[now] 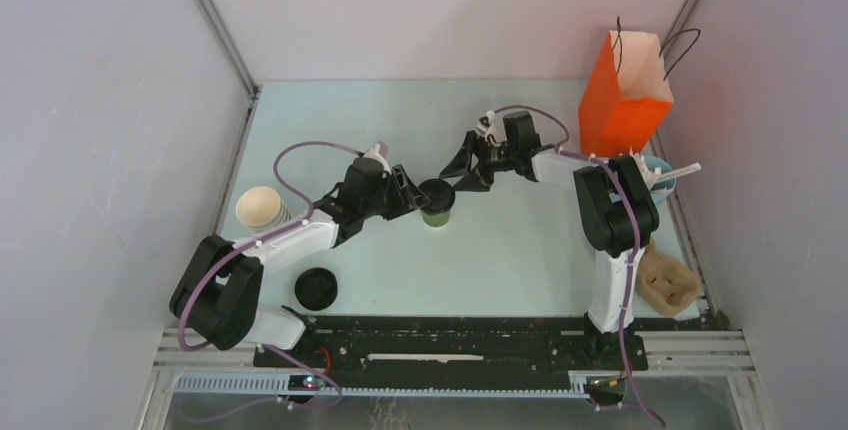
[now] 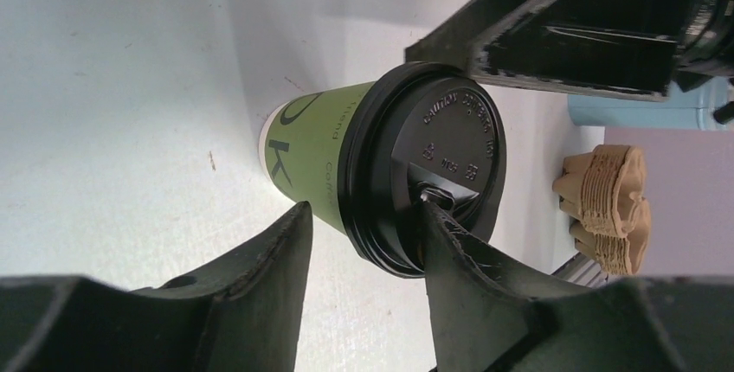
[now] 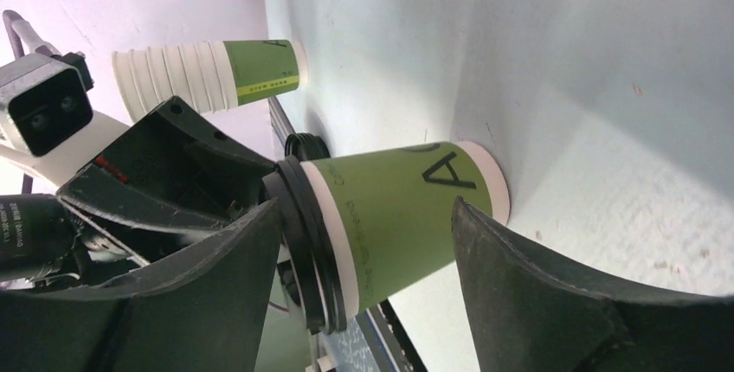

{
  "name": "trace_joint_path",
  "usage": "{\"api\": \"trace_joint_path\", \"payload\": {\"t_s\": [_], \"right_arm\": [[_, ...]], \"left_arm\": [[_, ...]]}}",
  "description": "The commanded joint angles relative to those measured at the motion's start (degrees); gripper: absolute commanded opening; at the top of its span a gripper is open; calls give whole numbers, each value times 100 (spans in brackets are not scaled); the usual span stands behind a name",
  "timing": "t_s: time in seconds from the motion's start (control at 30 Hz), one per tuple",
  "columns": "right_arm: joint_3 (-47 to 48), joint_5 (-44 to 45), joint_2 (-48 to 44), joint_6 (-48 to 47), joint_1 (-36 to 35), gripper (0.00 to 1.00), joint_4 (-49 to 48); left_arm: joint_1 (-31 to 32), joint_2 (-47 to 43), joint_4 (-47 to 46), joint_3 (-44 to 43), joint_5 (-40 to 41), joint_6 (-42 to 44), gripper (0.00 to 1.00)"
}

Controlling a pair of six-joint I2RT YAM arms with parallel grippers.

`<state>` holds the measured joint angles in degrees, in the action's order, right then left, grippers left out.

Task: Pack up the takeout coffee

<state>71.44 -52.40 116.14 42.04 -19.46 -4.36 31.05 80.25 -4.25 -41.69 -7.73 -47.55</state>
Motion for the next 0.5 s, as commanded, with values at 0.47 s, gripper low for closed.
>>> {"api": "trace_joint_path", "payload": {"t_s": [0.47], "right_arm": [[-516, -27, -1141, -610, 4, 82, 841]], "left_arm": [[-535, -337, 904, -820, -747, 211, 86]]}}
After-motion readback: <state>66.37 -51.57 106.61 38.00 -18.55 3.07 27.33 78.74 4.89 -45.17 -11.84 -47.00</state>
